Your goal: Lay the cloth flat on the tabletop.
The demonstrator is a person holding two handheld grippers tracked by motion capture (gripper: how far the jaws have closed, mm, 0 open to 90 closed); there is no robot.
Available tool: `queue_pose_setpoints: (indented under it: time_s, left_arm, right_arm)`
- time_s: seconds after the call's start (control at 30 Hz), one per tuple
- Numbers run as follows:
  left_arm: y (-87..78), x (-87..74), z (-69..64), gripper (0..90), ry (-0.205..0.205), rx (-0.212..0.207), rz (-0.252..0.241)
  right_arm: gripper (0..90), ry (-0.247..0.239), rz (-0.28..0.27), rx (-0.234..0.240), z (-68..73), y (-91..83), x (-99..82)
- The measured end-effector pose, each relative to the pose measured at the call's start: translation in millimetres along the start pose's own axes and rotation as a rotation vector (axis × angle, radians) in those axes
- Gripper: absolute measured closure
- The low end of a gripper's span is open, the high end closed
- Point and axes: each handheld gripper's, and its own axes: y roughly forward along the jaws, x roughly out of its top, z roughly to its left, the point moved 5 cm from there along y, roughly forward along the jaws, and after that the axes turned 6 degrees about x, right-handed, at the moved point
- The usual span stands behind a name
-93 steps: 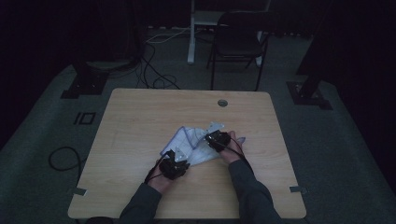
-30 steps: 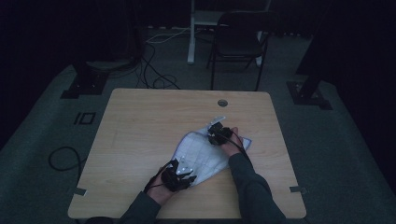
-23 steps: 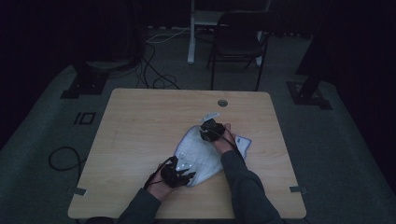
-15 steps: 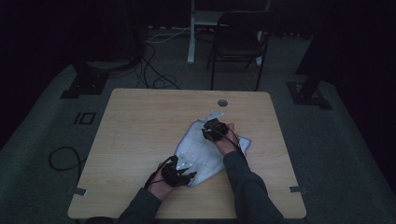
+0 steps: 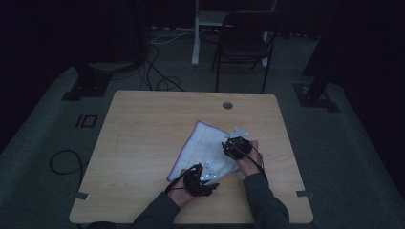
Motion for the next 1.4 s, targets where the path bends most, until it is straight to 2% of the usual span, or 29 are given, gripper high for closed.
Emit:
queue_pose_setpoints:
  time_s: [0.03,0.07,0.17,0.23,0.3,0.37,0.4,0.5,0.53,0.63,0.73,0.77,0.83,0.87,0.9,0.97,1.0,1.03,1.07,1.1,1.13,1.17,1.2,1.23,1.27,1.3,1.33,1.37,1.4]
  left_arm:
    - [0.0,0.0,0.0,68.7,0.0,0.0,0.0]
    - [3.3,1.6,3.6,78.9,-0.009,0.009,0.02]
    - [2.1,4.2,9.3,89.4,-0.031,0.008,0.015]
    - [-4.5,9.5,22.2,90.0,-0.072,0.009,-0.01]
    - [-8.9,12.4,33.0,90.0,-0.09,0.029,-0.017]
    - [-10.7,13.7,36.7,90.0,-0.099,0.025,-0.021]
    - [-12.4,16.6,35.2,87.8,-0.086,0.005,-0.026]
    - [-8.6,19.1,26.7,74.3,-0.064,-0.008,-0.03]
    - [-1.3,20.2,18.5,70.7,-0.041,-0.02,-0.018]
    - [7.0,20.5,12.1,62.5,-0.029,-0.024,-0.006]
    - [19.6,19.9,3.7,58.9,0.007,0.0,0.034]
    - [22.0,19.8,2.5,59.1,0.022,0.008,0.043]
    - [23.9,19.8,1.9,73.2,0.033,0.013,0.054]
    - [25.4,20.7,4.8,81.7,0.015,0.019,0.059]
    - [23.9,22.2,7.7,86.2,-0.005,0.013,0.052]
    - [21.2,23.9,11.5,87.8,-0.019,0.008,0.04]
    - [14.7,27.2,22.4,88.0,-0.053,0.01,0.017]
    - [14.7,27.2,22.4,88.1,-0.053,0.01,0.017]
    - [8.0,29.7,37.9,88.2,-0.097,0.007,-0.006]
    - [8.0,29.7,37.9,88.2,-0.097,0.007,-0.006]
    - [2.8,30.0,56.6,88.2,-0.153,0.02,-0.025]
    - [2.8,30.0,56.6,88.2,-0.153,0.02,-0.025]
    - [0.5,27.2,76.1,88.2,-0.208,0.041,-0.036]
    - [0.5,27.2,76.1,88.2,-0.208,0.041,-0.036]
    - [0.0,21.9,92.6,88.2,-0.247,0.073,-0.03]
    - [0.0,21.9,92.6,88.2,-0.247,0.073,-0.03]
    - [1.4,12.4,109.4,88.1,-0.282,0.105,-0.01]
    - [1.4,12.4,109.4,88.1,-0.282,0.105,-0.01]
    - [3.5,3.2,119.9,88.1,-0.298,0.129,0.015]
  right_arm:
    - [64.1,0.0,0.0,0.0,0.0,0.0,0.0]
    - [64.1,0.036,-0.028,-0.016,-3.8,-13.5,-8.3]
    - [64.1,0.054,-0.04,-0.038,-6.7,-22.0,-13.8]
    - [64.3,0.07,-0.059,-0.057,-8.1,-33.0,-21.1]
    - [64.2,0.074,-0.071,-0.059,-6.9,-40.0,-26.3]
    - [64.1,0.068,-0.078,-0.057,-5.3,-44.1,-30.6]
    - [64.0,0.071,-0.081,-0.058,-4.7,-45.6,-33.0]
    - [63.9,0.094,-0.087,-0.059,-6.6,-49.3,-40.8]
    - [63.7,0.103,-0.087,-0.058,-7.5,-50.0,-43.2]
    - [63.3,0.125,-0.092,-0.044,-8.4,-52.7,-49.0]
    - [63.1,0.132,-0.103,-0.039,-9.2,-56.5,-52.3]
    - [63.0,0.136,-0.107,-0.04,-9.6,-57.6,-52.8]
    - [63.0,0.141,-0.114,-0.042,-10.3,-59.6,-53.8]
    - [63.0,0.143,-0.116,-0.042,-10.2,-60.5,-54.1]
    - [63.0,0.142,-0.118,-0.043,-9.9,-61.5,-54.3]
    - [63.0,0.139,-0.125,-0.045,-8.8,-63.6,-54.3]
    - [63.1,0.137,-0.128,-0.047,-8.3,-64.6,-54.2]
    - [63.1,0.137,-0.128,-0.047,-8.3,-64.6,-54.2]
    - [63.1,0.134,-0.139,-0.049,-7.0,-67.0,-53.2]
    - [63.1,0.134,-0.139,-0.049,-7.0,-67.0,-53.2]
    - [63.1,0.129,-0.147,-0.051,-5.5,-68.2,-52.1]
    - [63.1,0.129,-0.147,-0.051,-5.5,-68.2,-52.1]
    - [63.0,0.12,-0.15,-0.05,-2.7,-68.3,-50.5]
    - [62.9,0.115,-0.15,-0.045,-1.7,-67.6,-49.9]
    - [62.8,0.11,-0.147,-0.04,-0.1,-66.2,-49.3]
    - [62.7,0.105,-0.142,-0.036,1.3,-64.8,-48.9]
    - [62.6,0.099,-0.136,-0.027,4.0,-61.9,-47.9]
    - [62.6,0.099,-0.136,-0.027,4.0,-61.9,-47.9]
    - [62.4,0.086,-0.123,-0.005,10.5,-55.6,-46.1]
